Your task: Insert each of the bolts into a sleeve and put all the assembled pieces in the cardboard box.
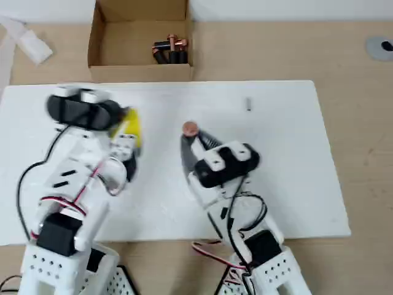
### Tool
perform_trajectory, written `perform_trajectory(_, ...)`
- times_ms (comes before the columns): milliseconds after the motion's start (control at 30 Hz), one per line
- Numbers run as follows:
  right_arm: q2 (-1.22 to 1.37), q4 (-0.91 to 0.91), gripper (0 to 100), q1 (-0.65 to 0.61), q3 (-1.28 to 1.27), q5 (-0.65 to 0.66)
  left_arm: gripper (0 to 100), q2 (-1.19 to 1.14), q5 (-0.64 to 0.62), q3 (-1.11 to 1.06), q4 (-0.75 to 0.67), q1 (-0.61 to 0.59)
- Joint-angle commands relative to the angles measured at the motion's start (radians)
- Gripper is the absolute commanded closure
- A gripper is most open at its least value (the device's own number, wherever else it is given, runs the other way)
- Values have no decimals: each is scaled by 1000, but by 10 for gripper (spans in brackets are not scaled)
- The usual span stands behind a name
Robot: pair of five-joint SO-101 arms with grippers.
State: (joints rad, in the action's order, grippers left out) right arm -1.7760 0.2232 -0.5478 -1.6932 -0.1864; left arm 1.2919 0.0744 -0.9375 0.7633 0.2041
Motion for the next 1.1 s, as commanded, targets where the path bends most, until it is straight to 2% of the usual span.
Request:
perform_trajectory(0,-4,-138,988,47,58,5,997,4,9,0,55,-141)
perform_trajectory(200,79,-138,988,67,189,6,997,5,9,-132,106,-333)
perform_trajectory(367,423,-140,988,110,447,2,997,5,11,-158,106,-414)
perform_trajectory(767,1343,-152,988,116,1158,0,996,5,11,-133,100,-420)
perform_trajectory(1067,1910,-423,988,140,1503,5,996,5,11,-137,106,-428)
